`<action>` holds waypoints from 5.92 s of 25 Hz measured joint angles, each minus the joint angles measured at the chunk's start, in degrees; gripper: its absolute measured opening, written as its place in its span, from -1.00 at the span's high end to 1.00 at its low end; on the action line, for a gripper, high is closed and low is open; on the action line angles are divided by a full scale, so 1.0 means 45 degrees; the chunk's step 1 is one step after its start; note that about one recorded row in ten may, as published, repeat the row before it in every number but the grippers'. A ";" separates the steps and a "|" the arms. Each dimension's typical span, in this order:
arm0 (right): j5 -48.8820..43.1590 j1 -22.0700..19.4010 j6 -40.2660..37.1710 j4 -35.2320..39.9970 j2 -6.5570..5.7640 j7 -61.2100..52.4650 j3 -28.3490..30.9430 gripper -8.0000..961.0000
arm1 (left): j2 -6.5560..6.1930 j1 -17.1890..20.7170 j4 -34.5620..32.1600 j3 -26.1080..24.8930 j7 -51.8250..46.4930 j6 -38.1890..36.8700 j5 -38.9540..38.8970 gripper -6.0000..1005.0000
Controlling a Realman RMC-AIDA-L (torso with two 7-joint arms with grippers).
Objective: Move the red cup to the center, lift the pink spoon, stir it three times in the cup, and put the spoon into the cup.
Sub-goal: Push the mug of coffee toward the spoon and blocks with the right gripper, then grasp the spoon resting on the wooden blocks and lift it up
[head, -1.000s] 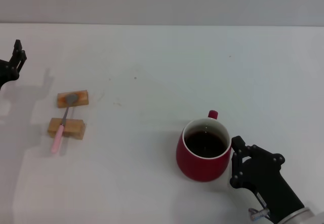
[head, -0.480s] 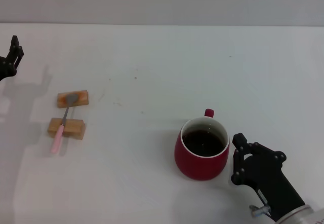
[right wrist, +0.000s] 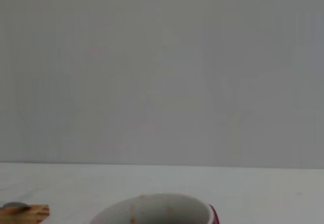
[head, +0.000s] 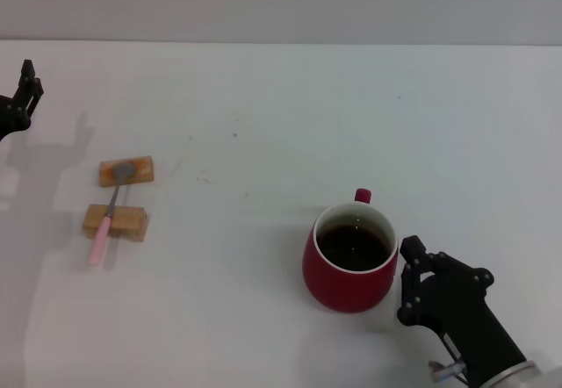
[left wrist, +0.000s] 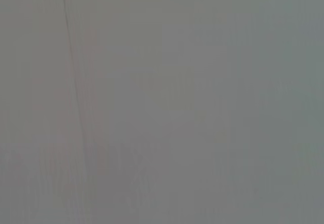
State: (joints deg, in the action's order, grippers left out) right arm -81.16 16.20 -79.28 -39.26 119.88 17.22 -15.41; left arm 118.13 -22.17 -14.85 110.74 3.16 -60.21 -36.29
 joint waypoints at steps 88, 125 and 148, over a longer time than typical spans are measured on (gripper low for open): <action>-0.2509 0.1024 0.2161 0.0255 -0.0001 -0.1961 0.1110 0.98 | -0.0175 -0.0535 0.0315 -0.0039 0.0019 0.0022 -0.0099 -0.58; -0.2420 -0.1556 -0.1060 0.2814 -0.0069 -0.1173 0.5422 0.98 | 0.0108 0.0895 -0.0374 0.1752 -0.0162 -0.1276 0.0024 -0.57; -0.2393 -0.1747 -0.1121 0.3540 -0.0122 -0.1272 0.5693 0.99 | 0.0050 0.4134 -0.1715 0.5139 -0.0261 -0.2740 0.0013 -0.57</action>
State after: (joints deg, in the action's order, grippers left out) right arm -91.93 8.34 -84.33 -23.33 119.33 11.50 10.21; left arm 118.35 -3.57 -22.57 133.86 1.99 -72.54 -36.23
